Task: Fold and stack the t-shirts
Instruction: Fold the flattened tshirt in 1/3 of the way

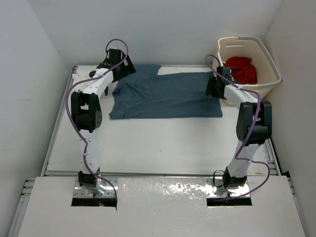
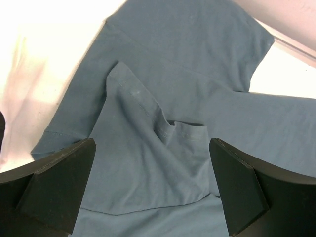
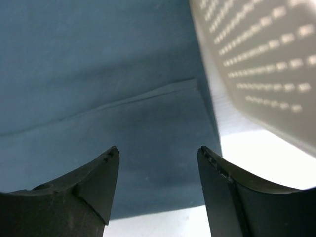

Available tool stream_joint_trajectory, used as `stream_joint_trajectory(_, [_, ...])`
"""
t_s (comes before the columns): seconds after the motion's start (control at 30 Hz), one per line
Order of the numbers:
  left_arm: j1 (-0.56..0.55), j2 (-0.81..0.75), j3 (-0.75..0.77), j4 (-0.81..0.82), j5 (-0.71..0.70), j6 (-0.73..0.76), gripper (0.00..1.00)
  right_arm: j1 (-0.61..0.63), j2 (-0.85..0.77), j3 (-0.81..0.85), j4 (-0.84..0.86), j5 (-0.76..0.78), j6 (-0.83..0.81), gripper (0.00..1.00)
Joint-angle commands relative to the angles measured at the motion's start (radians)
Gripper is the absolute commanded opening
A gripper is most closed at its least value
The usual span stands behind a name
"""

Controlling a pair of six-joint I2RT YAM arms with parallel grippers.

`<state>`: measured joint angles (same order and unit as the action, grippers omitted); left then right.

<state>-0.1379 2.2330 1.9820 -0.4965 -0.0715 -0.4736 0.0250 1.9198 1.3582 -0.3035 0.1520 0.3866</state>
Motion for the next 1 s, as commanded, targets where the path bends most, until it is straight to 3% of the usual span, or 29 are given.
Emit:
stream_joint_trajectory(0.0, [0.011,-0.116,0.005,0.033,0.03,0.006,1.0,0.033,-0.08,-0.001,0.003,-0.061,-0.026,0.64])
stream_joint_trajectory(0.07, [0.006,-0.168,-0.072,0.045,0.059,-0.005,1.0,0.042,-0.109,-0.054,0.015,-0.097,-0.014,0.68])
stream_joint_trajectory(0.13, [0.0,-0.209,-0.186,0.062,0.067,-0.01,1.0,0.059,-0.125,-0.108,0.027,-0.12,-0.012,0.79])
stream_joint_trajectory(0.2, [-0.005,-0.275,-0.286,0.125,0.105,-0.02,1.0,0.07,-0.131,-0.139,0.037,-0.118,-0.005,0.99])
stream_joint_trajectory(0.33, [-0.015,-0.332,-0.526,0.21,0.153,-0.042,1.0,0.07,-0.116,-0.194,0.056,-0.121,-0.003,0.99])
stream_joint_trajectory(0.63, [-0.014,-0.294,-0.771,0.274,0.202,-0.08,1.0,0.07,-0.016,-0.227,0.073,-0.109,-0.006,0.99])
stream_joint_trajectory(0.83, [-0.014,-0.337,-0.917,0.27,0.167,-0.076,1.0,0.07,-0.053,-0.372,0.083,-0.095,0.021,0.99])
stream_joint_trajectory(0.97, [-0.014,-0.43,-1.037,0.225,0.135,-0.086,1.0,0.07,-0.169,-0.519,0.115,-0.095,0.063,0.99])
